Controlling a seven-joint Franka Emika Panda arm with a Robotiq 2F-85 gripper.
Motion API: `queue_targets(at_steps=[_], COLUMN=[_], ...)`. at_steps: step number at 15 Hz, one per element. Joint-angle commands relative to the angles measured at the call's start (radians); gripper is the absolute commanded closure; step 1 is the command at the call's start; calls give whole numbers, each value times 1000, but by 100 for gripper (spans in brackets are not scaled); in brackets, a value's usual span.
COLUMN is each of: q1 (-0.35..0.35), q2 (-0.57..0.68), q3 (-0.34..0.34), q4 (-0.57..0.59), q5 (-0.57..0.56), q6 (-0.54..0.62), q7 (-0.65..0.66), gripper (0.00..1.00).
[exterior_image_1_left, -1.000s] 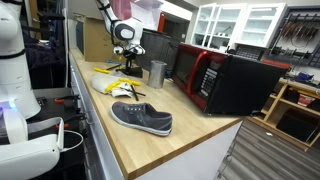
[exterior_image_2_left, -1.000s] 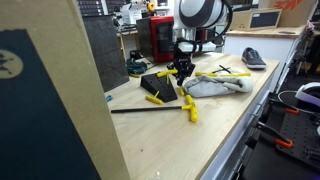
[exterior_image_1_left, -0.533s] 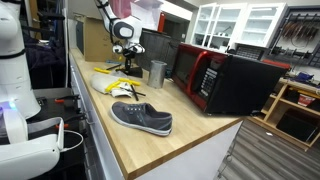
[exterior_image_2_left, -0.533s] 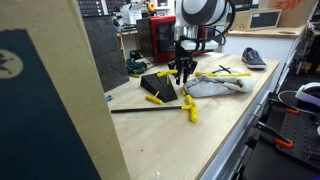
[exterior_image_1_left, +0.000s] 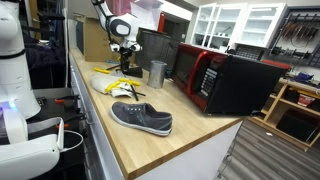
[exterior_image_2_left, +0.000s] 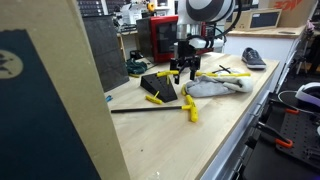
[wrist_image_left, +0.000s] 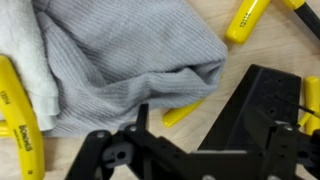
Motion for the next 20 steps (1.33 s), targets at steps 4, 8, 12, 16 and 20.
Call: queue_targets(at_steps=[4,8,12,16,20], q1=[-16,-12,-17,-9,-1], q2=[13,21,-19,-47,-25], q3=[54,50,47,40,45], q4=[0,-8,-21,-16,6], q5=[67,-3,-54,-163,-261], q6=[-119,-114,-101,-84,-44], q7=[-328,-393,-439,-449,-436], gripper=[25,11,0,0,0])
